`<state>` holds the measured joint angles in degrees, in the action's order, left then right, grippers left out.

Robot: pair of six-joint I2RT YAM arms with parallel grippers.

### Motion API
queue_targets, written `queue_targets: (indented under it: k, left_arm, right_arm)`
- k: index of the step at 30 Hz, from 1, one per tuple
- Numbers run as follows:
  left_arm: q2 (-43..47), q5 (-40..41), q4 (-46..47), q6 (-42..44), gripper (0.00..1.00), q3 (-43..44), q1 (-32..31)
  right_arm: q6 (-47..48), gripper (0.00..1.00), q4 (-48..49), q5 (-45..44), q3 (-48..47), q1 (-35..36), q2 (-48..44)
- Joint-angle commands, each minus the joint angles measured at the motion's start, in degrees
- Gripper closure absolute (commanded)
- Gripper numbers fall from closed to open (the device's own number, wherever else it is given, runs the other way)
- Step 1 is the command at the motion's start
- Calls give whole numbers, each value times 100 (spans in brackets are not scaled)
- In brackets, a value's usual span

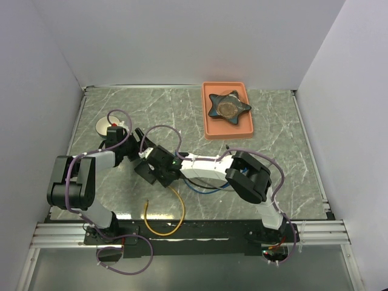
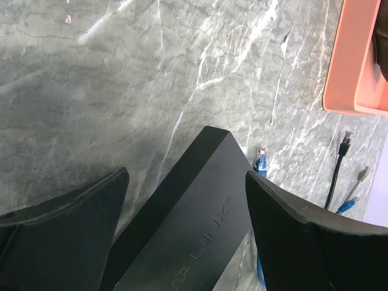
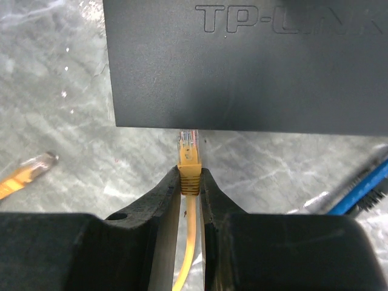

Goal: Insert the plug into the switch port

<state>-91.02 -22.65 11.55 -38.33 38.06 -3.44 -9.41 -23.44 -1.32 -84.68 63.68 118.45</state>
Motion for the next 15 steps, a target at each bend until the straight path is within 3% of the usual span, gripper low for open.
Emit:
queue_targets:
  k: [1, 15]
  left_arm:
    - [-161, 68, -628, 132, 13, -229, -25]
    - [-91, 86, -645, 150, 13, -256, -16]
  right_arm:
    - [-79, 100, -11, -158, -286, 48, 134]
    - [-280, 100, -389, -579, -522, 39, 301]
